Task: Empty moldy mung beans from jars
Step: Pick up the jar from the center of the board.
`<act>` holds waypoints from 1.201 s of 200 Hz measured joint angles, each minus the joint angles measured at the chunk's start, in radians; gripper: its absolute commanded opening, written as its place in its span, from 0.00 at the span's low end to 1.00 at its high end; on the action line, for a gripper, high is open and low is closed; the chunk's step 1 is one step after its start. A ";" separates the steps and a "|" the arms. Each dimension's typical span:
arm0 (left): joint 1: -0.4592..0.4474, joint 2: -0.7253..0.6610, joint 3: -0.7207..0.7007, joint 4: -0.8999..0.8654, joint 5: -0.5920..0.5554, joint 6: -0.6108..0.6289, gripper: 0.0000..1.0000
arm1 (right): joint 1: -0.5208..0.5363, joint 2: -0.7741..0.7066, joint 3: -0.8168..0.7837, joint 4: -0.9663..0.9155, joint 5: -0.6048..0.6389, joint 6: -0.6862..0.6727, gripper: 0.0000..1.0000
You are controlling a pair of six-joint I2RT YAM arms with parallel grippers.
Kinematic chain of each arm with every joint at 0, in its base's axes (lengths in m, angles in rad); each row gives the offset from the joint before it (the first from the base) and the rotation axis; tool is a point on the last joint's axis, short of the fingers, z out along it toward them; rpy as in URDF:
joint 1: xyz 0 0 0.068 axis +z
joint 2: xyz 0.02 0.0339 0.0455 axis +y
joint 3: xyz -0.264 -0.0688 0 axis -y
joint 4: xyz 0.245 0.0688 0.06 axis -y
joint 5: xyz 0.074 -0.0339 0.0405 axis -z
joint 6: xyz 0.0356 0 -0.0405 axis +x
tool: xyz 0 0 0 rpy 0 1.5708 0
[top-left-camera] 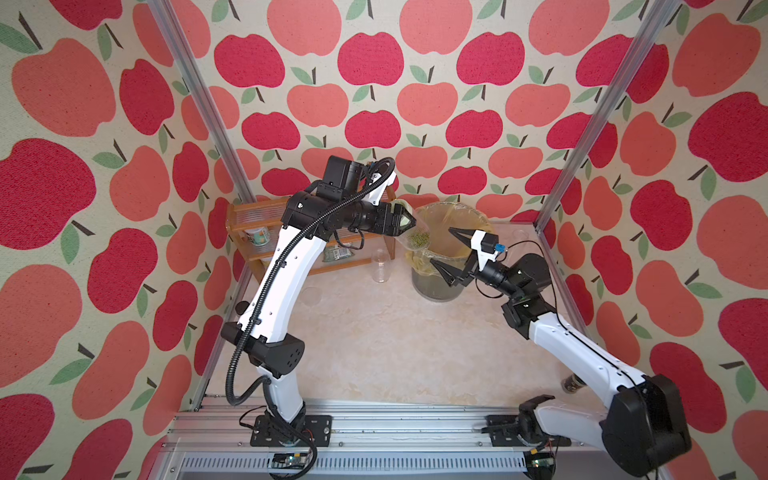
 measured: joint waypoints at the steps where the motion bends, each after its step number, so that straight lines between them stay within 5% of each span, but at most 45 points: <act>1: 0.000 0.000 0.000 0.000 0.001 0.000 0.50 | 0.000 0.000 0.001 0.000 -0.001 0.000 0.99; 105: -0.004 -0.012 0.000 0.019 0.090 -0.030 0.49 | 0.000 0.148 0.057 0.093 -0.040 -0.010 0.99; 240: 0.004 -0.018 -0.039 0.138 0.238 -0.091 0.48 | 0.001 0.299 0.095 0.408 -0.067 0.150 0.99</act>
